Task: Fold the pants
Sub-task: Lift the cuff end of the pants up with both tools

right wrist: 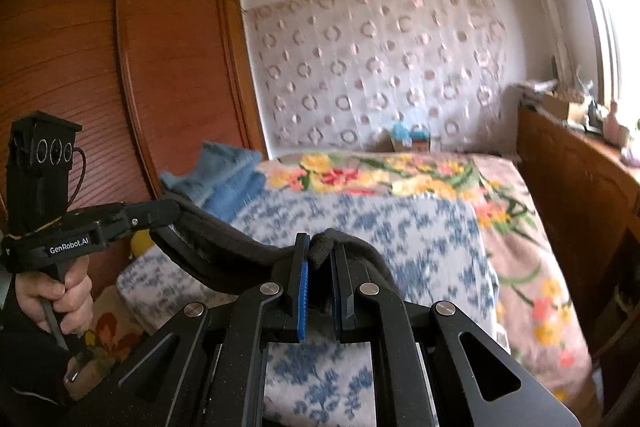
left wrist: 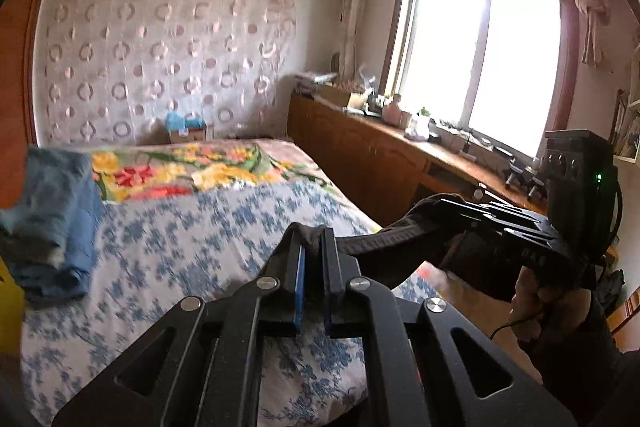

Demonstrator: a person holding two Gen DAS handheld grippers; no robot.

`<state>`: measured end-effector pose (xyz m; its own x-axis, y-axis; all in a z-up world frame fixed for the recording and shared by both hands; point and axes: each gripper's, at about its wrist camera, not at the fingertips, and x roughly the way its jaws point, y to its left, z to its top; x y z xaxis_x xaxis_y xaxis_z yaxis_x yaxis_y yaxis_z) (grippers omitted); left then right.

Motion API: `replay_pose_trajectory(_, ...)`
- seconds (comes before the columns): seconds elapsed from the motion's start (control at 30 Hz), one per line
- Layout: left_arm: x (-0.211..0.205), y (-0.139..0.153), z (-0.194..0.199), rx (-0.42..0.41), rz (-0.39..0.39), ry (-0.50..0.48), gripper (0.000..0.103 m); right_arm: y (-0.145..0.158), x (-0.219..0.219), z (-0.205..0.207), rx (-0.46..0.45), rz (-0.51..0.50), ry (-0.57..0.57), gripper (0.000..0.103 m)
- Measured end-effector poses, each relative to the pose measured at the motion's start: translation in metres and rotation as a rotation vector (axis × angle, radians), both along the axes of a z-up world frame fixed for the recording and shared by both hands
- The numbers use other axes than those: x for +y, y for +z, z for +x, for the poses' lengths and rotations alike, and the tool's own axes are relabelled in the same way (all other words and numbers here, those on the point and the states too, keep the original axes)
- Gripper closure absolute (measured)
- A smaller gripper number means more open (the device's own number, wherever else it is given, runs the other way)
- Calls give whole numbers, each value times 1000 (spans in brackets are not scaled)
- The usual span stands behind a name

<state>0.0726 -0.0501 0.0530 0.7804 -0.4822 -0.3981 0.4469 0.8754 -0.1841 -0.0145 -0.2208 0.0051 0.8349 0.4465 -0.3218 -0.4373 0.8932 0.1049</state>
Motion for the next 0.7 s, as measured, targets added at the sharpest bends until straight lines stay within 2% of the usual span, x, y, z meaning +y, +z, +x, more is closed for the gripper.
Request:
replay_pose_trajectory(0.2, 17, 25, -6, -63, -12, 27, 96, 24, 8, -8, -59, -9, 37, 94)
replay_pose_trajectory(0.4, 30, 41, -14, -106, -20, 46, 96, 27, 6, -12, -101, 5, 69, 94)
replay_pose_trajectory(0.53, 37, 38, -5, -106, -14, 66, 96, 15, 4, 0, -108, -2, 78, 94)
replay_pose_trajectory(0.7, 40, 25, 31, -73, 26, 98, 96, 6, 11, 26, -93, -27, 65, 94)
